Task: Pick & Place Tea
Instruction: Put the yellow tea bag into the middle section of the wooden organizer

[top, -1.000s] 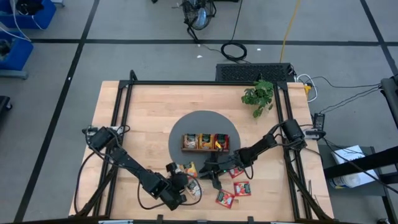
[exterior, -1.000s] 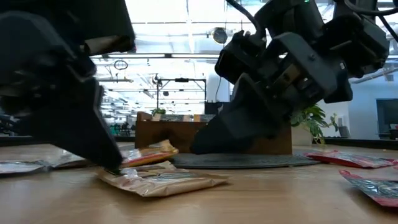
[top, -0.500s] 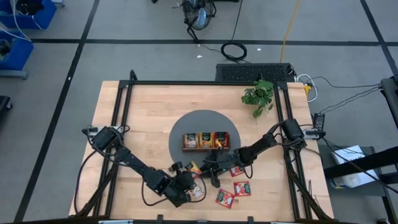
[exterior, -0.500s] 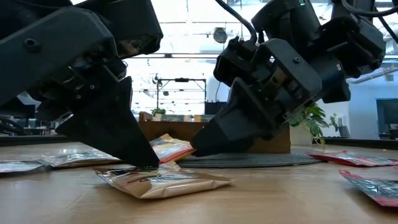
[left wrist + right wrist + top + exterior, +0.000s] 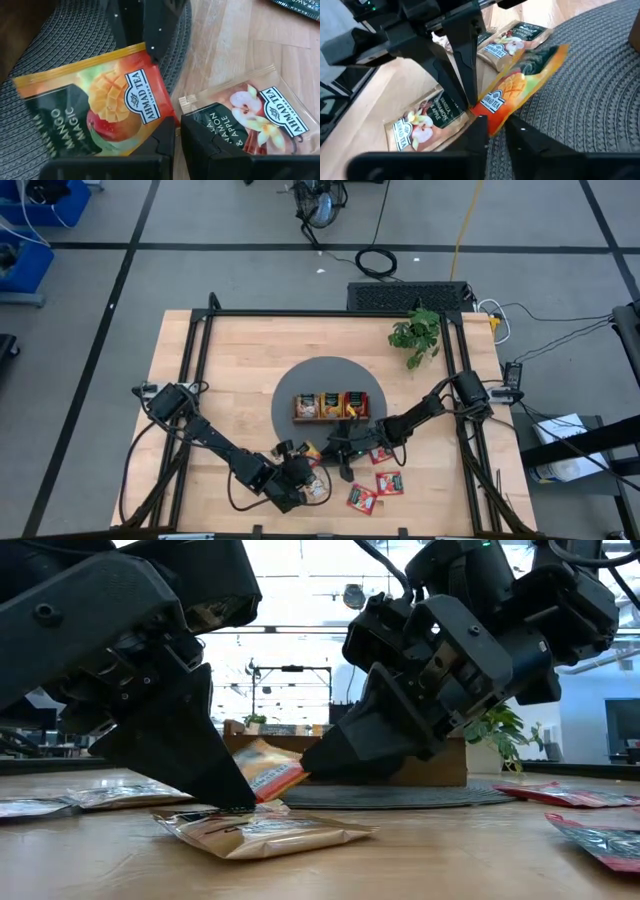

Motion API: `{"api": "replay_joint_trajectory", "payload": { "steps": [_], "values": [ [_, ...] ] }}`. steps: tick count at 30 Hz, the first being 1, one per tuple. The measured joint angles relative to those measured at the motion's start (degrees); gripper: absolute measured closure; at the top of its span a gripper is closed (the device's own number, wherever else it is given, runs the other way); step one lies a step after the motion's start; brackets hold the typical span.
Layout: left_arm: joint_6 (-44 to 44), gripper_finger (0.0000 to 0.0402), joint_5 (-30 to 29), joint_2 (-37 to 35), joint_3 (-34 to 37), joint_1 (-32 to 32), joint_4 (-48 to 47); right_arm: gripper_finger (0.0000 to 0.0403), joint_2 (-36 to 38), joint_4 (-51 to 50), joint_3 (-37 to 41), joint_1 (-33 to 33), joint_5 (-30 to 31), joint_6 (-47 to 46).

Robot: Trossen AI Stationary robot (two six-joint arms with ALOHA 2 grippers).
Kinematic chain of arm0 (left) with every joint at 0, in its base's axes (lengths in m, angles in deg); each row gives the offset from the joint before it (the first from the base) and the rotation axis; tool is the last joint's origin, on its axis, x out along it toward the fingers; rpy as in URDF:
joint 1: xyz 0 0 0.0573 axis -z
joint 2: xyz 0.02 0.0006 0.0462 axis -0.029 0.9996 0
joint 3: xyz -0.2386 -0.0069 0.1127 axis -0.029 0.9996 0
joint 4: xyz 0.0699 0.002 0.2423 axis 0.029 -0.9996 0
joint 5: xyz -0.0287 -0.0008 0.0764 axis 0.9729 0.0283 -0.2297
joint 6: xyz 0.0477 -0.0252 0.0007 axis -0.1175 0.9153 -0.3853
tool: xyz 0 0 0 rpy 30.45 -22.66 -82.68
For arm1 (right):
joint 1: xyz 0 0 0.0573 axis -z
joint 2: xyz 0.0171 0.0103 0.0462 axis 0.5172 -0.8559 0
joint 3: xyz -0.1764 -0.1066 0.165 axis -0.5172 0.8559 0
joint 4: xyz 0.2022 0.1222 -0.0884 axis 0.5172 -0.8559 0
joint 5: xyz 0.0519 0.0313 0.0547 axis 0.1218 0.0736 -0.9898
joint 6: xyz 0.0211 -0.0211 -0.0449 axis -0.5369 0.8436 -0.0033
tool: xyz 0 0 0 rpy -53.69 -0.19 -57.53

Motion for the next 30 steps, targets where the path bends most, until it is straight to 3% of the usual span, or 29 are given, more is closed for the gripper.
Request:
{"api": "replay_joint_trajectory", "payload": {
  "steps": [4, 14, 17, 19, 23, 26, 30],
  "values": [
    [-1.4, 0.0366, -0.1, 0.0, 0.1, 0.1, 0.7, 0.0396, 0.0, -0.1, 0.0, -0.2, 0.1, 3.8],
    [-5.9, 0.0366, 1.4, -3.9, 0.3, 3.5, 0.5, 0.0402, 1.2, -0.6, 0.1, -1.6, 2.4, 11.4],
    [-6.3, 0.0366, -0.5, -5.8, 0.2, 5.3, 0.8, 0.0402, 3.2, -1.5, 0.1, -3.2, 6.5, 15.4],
    [-7.6, 0.0366, -4.9, -6.8, 0.3, 6.7, 0.9, 0.0403, 4.6, -2.6, 0.1, -4.6, 9.9, 18.7],
    [-11.3, 0.0366, -21.8, -10.4, 0.2, 10.8, 2.3, 0.0403, 9.0, -10.0, 0.0, -8.7, 19.5, 24.1],
    [-13.4, 0.0366, -31.3, -11.5, 0.2, 14.0, 4.3, 0.0403, 12.6, -16.0, 0.1, -12.0, 25.9, 25.9],
    [-16.5, 0.0366, -38.8, -11.5, 0.2, 15.8, 6.0, 0.0403, 16.2, -17.8, 0.4, -15.6, 28.7, 27.2]
  ]
}}
